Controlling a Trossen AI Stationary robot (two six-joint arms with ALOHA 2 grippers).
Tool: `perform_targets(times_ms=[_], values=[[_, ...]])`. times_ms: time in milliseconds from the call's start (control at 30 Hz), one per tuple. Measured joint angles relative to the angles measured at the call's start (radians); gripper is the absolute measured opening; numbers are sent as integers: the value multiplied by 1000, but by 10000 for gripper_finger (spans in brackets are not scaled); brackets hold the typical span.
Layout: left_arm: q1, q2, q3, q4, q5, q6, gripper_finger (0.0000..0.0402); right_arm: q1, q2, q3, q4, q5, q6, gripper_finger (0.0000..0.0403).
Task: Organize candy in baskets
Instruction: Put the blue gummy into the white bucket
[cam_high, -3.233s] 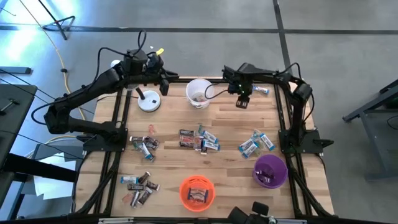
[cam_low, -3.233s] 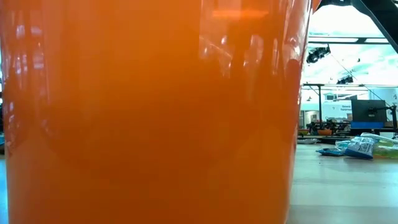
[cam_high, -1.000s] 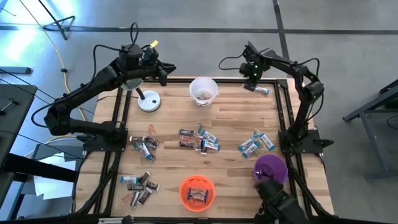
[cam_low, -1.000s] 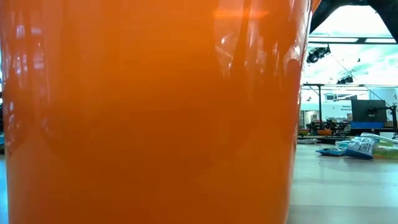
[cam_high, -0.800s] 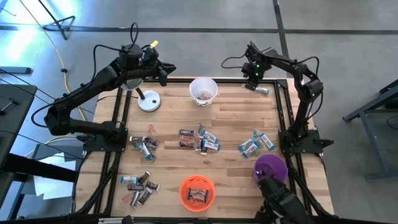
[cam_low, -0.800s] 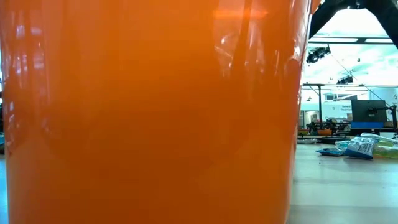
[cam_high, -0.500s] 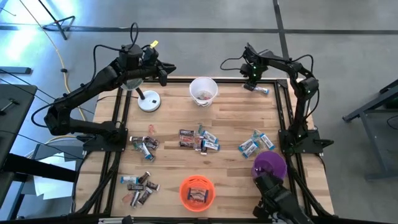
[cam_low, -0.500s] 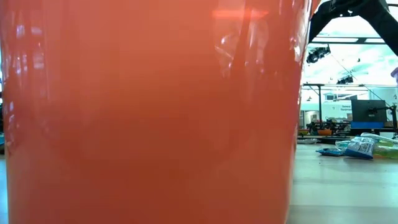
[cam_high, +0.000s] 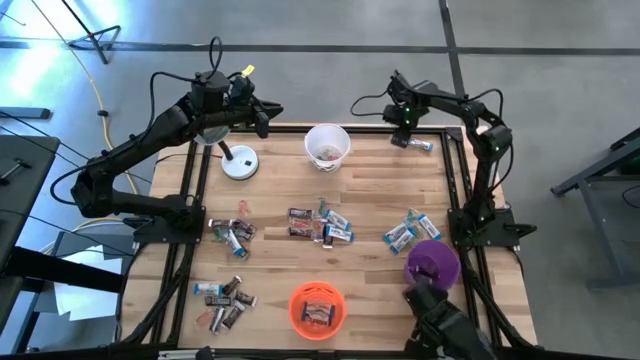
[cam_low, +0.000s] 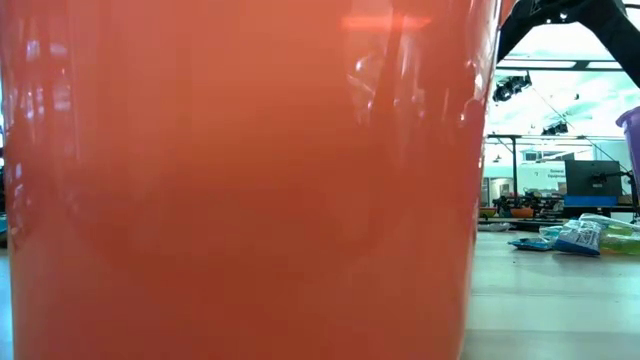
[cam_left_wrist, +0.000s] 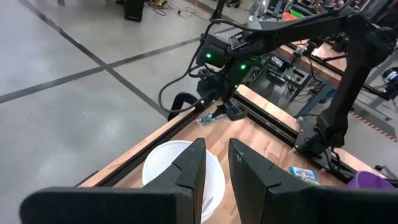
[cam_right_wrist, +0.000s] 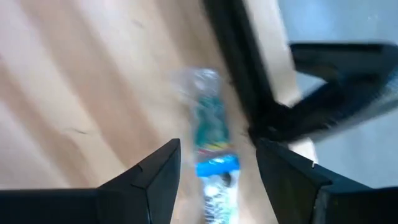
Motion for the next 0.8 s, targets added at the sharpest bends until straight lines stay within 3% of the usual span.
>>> perform_targets(times_ms=[433, 633, 800], values=[[0, 0, 0, -93, 0, 1, 55, 64, -28, -29, -82, -137, 20, 204], [0, 0, 0, -93, -1, 21, 55, 64, -28, -109, 33, -20, -14, 204], [0, 0, 0, -93, -2, 19, 55, 64, -27, -172, 197, 163, -20, 204]])
